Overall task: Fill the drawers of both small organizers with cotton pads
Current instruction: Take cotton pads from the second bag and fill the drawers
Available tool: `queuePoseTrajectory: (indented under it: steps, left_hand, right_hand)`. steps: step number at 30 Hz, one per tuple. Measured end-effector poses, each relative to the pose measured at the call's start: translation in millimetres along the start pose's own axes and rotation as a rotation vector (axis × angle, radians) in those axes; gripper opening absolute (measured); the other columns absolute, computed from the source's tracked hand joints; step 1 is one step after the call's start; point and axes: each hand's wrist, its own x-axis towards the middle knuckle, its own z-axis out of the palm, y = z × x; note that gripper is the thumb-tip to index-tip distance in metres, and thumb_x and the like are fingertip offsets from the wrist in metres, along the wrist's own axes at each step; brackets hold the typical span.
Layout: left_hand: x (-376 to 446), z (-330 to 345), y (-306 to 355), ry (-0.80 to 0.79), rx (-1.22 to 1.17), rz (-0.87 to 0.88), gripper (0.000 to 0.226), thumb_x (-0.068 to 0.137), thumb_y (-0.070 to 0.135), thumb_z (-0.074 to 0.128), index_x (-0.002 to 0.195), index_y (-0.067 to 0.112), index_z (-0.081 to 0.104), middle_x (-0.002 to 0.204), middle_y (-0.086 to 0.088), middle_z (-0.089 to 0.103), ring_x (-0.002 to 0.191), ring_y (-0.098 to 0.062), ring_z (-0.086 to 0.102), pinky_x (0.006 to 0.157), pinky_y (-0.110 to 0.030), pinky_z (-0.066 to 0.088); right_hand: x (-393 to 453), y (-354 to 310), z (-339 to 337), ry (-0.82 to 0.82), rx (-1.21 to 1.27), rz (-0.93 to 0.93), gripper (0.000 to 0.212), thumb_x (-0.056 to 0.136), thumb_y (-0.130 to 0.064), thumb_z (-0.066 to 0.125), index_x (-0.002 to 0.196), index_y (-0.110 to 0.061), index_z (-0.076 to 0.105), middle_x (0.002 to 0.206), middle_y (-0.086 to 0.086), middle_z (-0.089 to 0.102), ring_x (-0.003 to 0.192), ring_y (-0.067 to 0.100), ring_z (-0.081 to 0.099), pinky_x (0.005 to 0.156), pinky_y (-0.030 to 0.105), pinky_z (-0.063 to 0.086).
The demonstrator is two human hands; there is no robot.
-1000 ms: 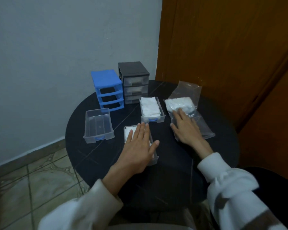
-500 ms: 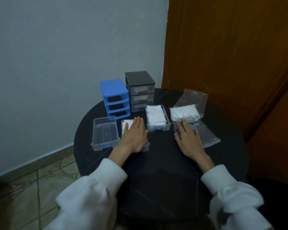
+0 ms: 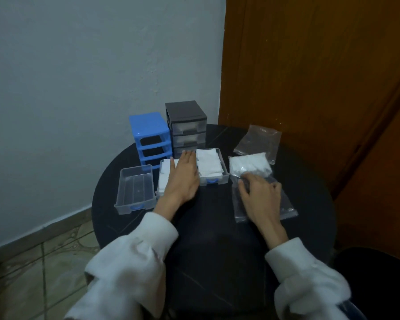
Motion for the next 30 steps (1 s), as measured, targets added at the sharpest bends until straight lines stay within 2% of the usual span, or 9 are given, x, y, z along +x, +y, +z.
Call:
queuePoseTrajectory:
  steps: [2, 5, 8, 11, 17, 21, 24, 26, 30]
  left_hand:
    - [-8.7, 3.4, 15.3, 0.186, -0.14, 0.079, 0.05, 0.095, 0.005, 0.039, 0.144, 0.006, 0.029, 0.15, -0.012, 0.032, 0.139, -0.021, 0.025, 0.116, -0.035, 0.008]
    - [-21.9, 10.7, 39.3, 0.232, -0.357, 0.215, 0.045, 0.093, 0.006, 0.047, 0.137, 0.013, 0.042, 0.14, -0.005, 0.043, 0.128, -0.011, 0.037, 0.11, -0.024, 0.026]
    - [-28.7, 21.6, 57.2, 0.226, -0.459, 0.331, 0.038, 0.092, 0.004, 0.045, 0.128, 0.016, 0.049, 0.13, 0.0, 0.048, 0.117, -0.002, 0.042, 0.102, -0.013, 0.031]
    - [-31.4, 35.4, 69.4, 0.255, -0.509, 0.382, 0.036, 0.088, -0.003, 0.044, 0.118, 0.014, 0.055, 0.118, -0.001, 0.053, 0.11, -0.005, 0.047, 0.095, -0.008, 0.031]
    - [-35.2, 50.1, 73.3, 0.264, -0.572, 0.35, 0.035, 0.086, -0.003, 0.045, 0.114, 0.014, 0.056, 0.112, 0.0, 0.056, 0.107, -0.007, 0.049, 0.094, -0.015, 0.036]
    - [-39.6, 52.1, 70.0, 0.266, -0.775, 0.315, 0.03, 0.081, 0.005, 0.051, 0.107, 0.017, 0.061, 0.107, 0.002, 0.062, 0.104, -0.005, 0.055, 0.094, -0.017, 0.041]
    - [-38.6, 51.8, 64.6, 0.222, -1.088, 0.156, 0.031, 0.08, 0.005, 0.061, 0.103, 0.026, 0.063, 0.113, 0.003, 0.063, 0.111, -0.009, 0.056, 0.1, -0.029, 0.044]
    - [-35.9, 51.3, 59.7, 0.146, -1.204, 0.091, 0.032, 0.082, 0.006, 0.061, 0.108, 0.025, 0.063, 0.12, 0.0, 0.062, 0.116, -0.014, 0.054, 0.102, -0.033, 0.044]
    - [-38.1, 47.1, 62.3, -0.034, -1.326, 0.132, 0.042, 0.09, 0.013, 0.059, 0.13, 0.023, 0.051, 0.128, 0.005, 0.055, 0.114, -0.005, 0.055, 0.087, -0.019, 0.048]
  right_hand:
    - [0.8, -0.3, -8.3, 0.156, 0.044, 0.009, 0.022, 0.094, -0.027, 0.049, 0.113, -0.021, 0.057, 0.115, 0.003, 0.06, 0.104, 0.016, 0.053, 0.092, 0.033, 0.028]
    - [14.8, 11.0, -20.8, 0.227, 0.088, 0.087, 0.029, 0.09, -0.022, 0.056, 0.119, -0.018, 0.055, 0.126, 0.005, 0.052, 0.116, 0.019, 0.047, 0.1, 0.036, 0.029]
    - [34.4, 22.5, -30.3, 0.066, 0.202, 0.272, 0.042, 0.091, -0.029, 0.056, 0.13, -0.019, 0.044, 0.134, 0.01, 0.046, 0.119, 0.025, 0.047, 0.098, 0.041, 0.037]
    - [40.9, 30.0, -22.9, -0.121, 0.282, 0.371, 0.049, 0.093, -0.036, 0.053, 0.136, -0.021, 0.035, 0.133, 0.012, 0.047, 0.118, 0.028, 0.05, 0.093, 0.039, 0.039]
    - [31.8, 43.2, -6.2, -0.012, 0.822, 0.421, 0.053, 0.093, -0.021, 0.054, 0.141, -0.027, 0.031, 0.138, 0.01, 0.045, 0.121, 0.029, 0.05, 0.093, 0.041, 0.046]
    - [22.2, 52.9, -3.6, 0.106, 1.0, 0.481, 0.054, 0.093, -0.017, 0.054, 0.14, -0.032, 0.034, 0.132, 0.012, 0.048, 0.108, 0.025, 0.056, 0.079, 0.034, 0.05]
    - [21.2, 56.4, -5.6, 0.074, 1.163, 0.443, 0.052, 0.092, -0.011, 0.052, 0.137, -0.034, 0.039, 0.14, 0.009, 0.041, 0.115, 0.027, 0.052, 0.09, 0.046, 0.05]
    - [21.2, 54.6, -8.8, 0.016, 1.263, 0.398, 0.047, 0.092, -0.007, 0.049, 0.128, -0.036, 0.046, 0.142, 0.007, 0.038, 0.119, 0.028, 0.049, 0.091, 0.047, 0.049]
    - [16.0, 51.4, -16.0, -0.179, 1.447, 0.311, 0.039, 0.092, -0.006, 0.046, 0.126, -0.025, 0.05, 0.135, 0.01, 0.044, 0.115, 0.029, 0.052, 0.081, 0.039, 0.052]
